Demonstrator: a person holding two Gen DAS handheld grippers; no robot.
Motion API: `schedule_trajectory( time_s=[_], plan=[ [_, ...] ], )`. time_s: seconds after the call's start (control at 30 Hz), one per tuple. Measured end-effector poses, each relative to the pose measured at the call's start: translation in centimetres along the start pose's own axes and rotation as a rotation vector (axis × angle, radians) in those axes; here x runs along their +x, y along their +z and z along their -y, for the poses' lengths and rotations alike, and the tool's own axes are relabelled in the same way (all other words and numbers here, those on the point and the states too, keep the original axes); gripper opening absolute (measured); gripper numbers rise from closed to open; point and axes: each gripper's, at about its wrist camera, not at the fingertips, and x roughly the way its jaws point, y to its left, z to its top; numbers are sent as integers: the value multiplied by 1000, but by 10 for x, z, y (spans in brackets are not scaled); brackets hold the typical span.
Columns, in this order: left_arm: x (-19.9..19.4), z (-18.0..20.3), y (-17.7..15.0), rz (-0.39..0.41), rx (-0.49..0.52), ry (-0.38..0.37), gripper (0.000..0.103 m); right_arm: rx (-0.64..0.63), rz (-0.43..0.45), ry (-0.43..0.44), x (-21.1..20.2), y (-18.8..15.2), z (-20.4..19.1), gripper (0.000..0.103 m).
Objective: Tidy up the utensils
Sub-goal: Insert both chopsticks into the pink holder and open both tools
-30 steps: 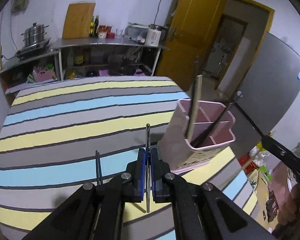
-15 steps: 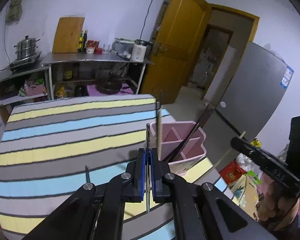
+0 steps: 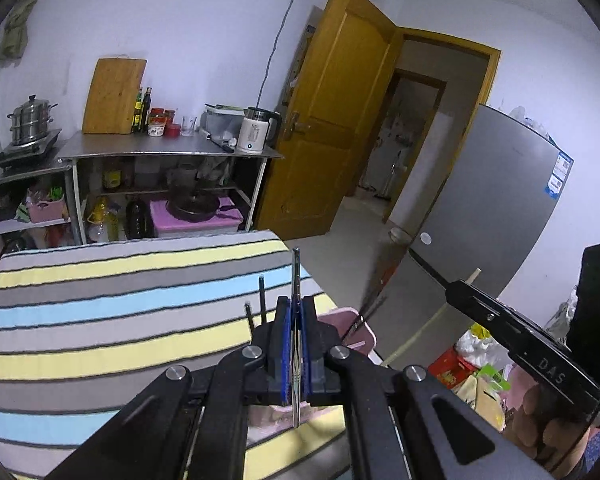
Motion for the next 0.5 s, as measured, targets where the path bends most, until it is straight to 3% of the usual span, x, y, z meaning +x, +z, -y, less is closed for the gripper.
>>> schedule_trajectory(
  time_s=[0.2, 0.5],
  plan=[
    [29, 4, 7, 1, 9, 2, 4, 28, 3, -14, 14, 3, 12, 5],
    [61, 2, -13, -29, 19, 6, 4, 65, -37, -17, 37, -13, 25, 5]
  ],
)
